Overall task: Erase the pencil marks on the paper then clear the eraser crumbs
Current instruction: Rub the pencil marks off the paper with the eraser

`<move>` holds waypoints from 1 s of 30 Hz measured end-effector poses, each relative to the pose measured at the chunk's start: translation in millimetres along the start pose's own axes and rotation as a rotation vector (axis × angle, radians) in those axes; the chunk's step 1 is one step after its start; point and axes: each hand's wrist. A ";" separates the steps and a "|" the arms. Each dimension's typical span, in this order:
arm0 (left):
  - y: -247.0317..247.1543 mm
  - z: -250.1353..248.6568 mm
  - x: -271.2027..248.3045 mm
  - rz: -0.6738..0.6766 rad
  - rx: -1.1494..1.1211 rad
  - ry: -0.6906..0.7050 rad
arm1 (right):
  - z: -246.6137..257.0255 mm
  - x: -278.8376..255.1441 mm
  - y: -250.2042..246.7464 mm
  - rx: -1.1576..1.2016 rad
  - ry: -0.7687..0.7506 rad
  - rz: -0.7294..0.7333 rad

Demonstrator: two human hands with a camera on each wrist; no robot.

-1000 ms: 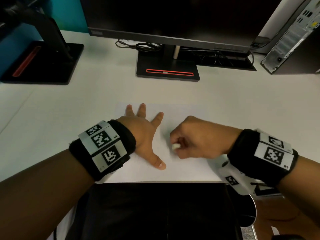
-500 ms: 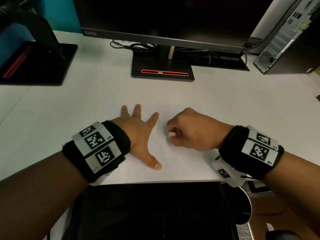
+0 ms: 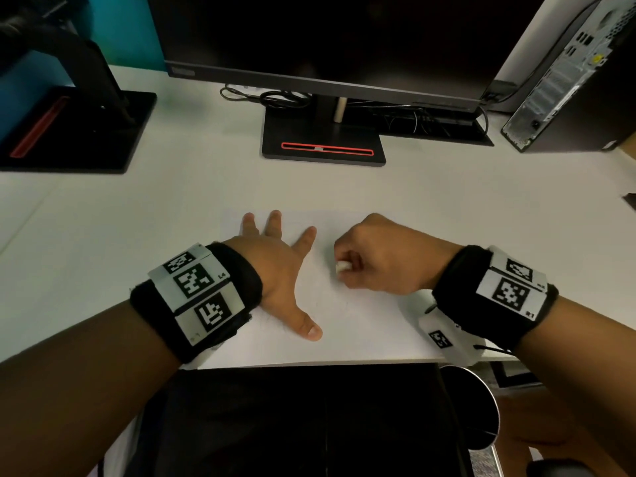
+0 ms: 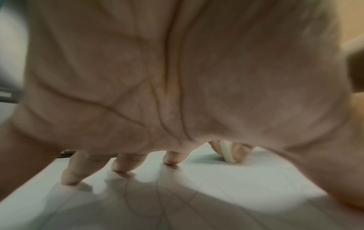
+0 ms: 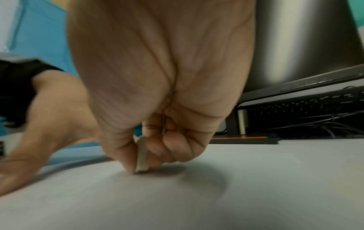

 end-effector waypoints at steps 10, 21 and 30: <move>-1.8 -2.3 0.0 -0.013 0.007 -0.009 | 0.5 -9.4 -1.8 -0.014 0.009 0.008; -0.9 -1.4 0.1 -0.012 0.012 -0.010 | 12.7 -22.4 7.4 0.018 -0.062 0.022; 0.7 -0.3 0.1 -0.018 0.012 -0.009 | 18.0 -26.0 10.2 0.046 -0.087 0.057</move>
Point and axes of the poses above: each hand's wrist, its own x-axis towards the middle knuckle, its own y-axis out of the palm, z = x × y, and after that the axes turned 5 degrees about -z, right-handed
